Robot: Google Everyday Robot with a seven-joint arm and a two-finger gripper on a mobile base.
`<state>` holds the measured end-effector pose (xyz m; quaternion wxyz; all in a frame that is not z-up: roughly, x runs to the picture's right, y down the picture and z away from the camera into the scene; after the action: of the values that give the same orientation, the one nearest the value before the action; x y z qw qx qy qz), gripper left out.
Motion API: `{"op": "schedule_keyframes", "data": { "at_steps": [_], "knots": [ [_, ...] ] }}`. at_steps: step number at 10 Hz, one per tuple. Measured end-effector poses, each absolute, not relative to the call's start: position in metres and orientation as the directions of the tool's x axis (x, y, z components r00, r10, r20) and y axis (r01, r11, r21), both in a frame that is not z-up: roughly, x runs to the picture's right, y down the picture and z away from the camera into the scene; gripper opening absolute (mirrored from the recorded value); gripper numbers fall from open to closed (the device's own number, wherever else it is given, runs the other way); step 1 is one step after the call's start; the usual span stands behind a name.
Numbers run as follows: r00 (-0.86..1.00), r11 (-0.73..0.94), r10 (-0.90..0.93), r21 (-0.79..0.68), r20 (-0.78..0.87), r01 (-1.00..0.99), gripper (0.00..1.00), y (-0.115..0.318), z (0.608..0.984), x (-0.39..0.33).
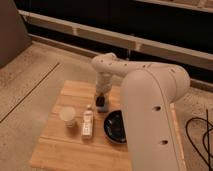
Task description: Place the eraser on the white sponge
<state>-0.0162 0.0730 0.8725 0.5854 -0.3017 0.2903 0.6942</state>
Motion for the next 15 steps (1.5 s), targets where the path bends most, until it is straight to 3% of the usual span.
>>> {"op": "schedule_keyframes", "data": {
  "at_steps": [11, 12, 15],
  "knots": [
    [-0.138, -0.191, 0.575, 0.032, -0.806, -0.981, 0.01, 0.089, 0.895, -0.014],
    [-0.138, -0.192, 0.572, 0.031, -0.808, -0.981, 0.07, 0.09, 0.896, -0.014],
    [-0.134, -0.193, 0.568, 0.027, -0.812, -0.981, 0.39, 0.091, 0.896, -0.013]
  ]
}}
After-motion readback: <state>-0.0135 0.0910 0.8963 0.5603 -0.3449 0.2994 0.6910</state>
